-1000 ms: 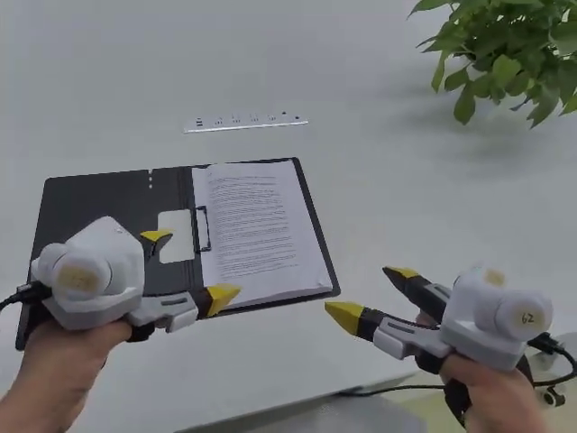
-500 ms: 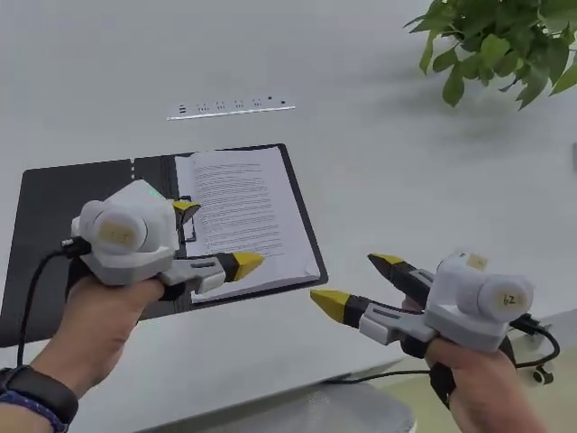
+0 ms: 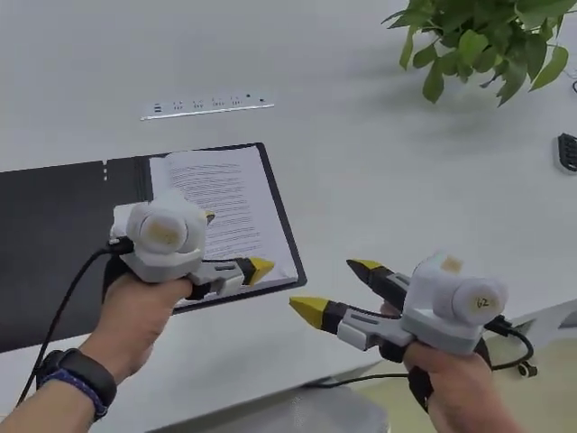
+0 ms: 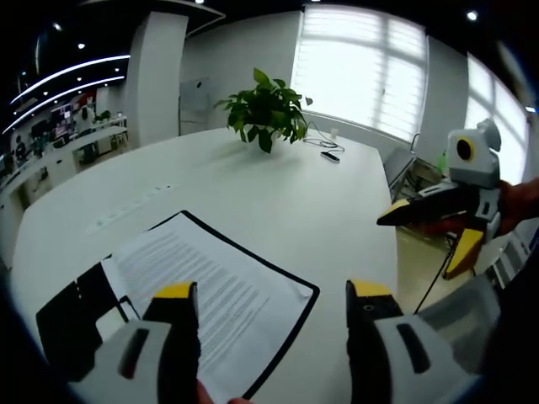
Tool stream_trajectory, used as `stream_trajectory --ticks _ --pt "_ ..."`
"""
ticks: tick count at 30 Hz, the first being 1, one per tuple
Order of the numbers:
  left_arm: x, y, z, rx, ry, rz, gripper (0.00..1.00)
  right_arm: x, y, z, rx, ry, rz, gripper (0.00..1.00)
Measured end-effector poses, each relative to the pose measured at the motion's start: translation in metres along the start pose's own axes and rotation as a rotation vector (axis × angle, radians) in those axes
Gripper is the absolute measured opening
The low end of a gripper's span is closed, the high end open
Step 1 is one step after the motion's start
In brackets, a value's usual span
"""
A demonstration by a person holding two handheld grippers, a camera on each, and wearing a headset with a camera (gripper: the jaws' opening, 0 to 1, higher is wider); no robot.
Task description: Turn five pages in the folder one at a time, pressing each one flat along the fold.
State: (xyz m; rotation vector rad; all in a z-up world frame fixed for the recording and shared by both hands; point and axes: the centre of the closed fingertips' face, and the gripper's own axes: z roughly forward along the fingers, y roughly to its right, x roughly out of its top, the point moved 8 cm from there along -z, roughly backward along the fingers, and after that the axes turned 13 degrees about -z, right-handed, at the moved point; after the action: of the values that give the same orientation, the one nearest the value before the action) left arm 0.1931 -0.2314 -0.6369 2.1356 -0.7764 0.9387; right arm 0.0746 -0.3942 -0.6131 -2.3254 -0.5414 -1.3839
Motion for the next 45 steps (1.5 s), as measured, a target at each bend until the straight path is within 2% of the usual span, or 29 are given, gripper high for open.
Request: stream_trajectory --ticks 6,7,9,14,17,19,23,25,26,27,28,30,37,40,45 --pt "-0.009 -0.005 0.032 0.02 -0.018 -0.017 0.71 -0.002 0.002 0.0 0.013 -0.005 0.0 0.71" --pt "-0.013 -0.007 0.039 0.04 -0.027 -0.014 0.71 -0.003 0.003 0.0 0.015 -0.005 0.002 0.71" --pt "-0.021 -0.012 0.048 0.074 -0.072 0.002 0.72 -0.004 0.004 -0.001 0.018 -0.009 0.002 0.71" --pt "-0.029 -0.013 0.063 0.091 -0.089 -0.013 0.72 -0.007 0.011 -0.005 0.014 -0.005 0.018 0.71" --pt "-0.033 -0.015 0.072 0.103 -0.087 -0.047 0.72 -0.01 0.013 -0.006 0.016 -0.014 0.019 0.71" --pt "-0.035 -0.015 0.076 0.119 -0.082 -0.05 0.71 -0.011 0.015 -0.006 0.018 -0.017 0.019 0.71" --pt "-0.043 -0.012 0.084 0.142 -0.091 -0.06 0.72 -0.011 0.018 -0.007 0.019 -0.019 0.022 0.71" --pt "-0.046 -0.01 0.086 0.168 -0.102 -0.03 0.73 -0.011 0.021 -0.007 0.019 -0.02 0.027 0.71" --pt "-0.048 -0.011 0.086 0.19 -0.103 -0.014 0.72 -0.011 0.022 -0.007 0.018 -0.024 0.032 0.7" --pt "-0.053 -0.015 0.086 0.236 -0.118 0.012 0.71 -0.013 0.024 -0.006 0.014 -0.028 0.047 0.69" --pt "-0.057 -0.015 0.086 0.249 -0.127 0.02 0.71 -0.013 0.025 -0.006 0.014 -0.026 0.048 0.69" --pt "-0.057 -0.012 0.087 0.24 -0.09 0.014 0.71 -0.012 0.025 -0.003 0.02 -0.024 0.053 0.7" --pt "-0.056 -0.018 0.085 0.226 -0.082 -0.009 0.69 -0.011 0.025 0.007 0.036 -0.029 0.044 0.7" --pt "-0.056 -0.021 0.083 0.204 -0.093 0.016 0.67 -0.011 0.025 0.011 0.043 -0.025 0.053 0.69" --pt "-0.056 -0.024 0.083 0.198 -0.089 0.016 0.63 -0.009 0.027 0.019 0.055 -0.022 0.05 0.69"
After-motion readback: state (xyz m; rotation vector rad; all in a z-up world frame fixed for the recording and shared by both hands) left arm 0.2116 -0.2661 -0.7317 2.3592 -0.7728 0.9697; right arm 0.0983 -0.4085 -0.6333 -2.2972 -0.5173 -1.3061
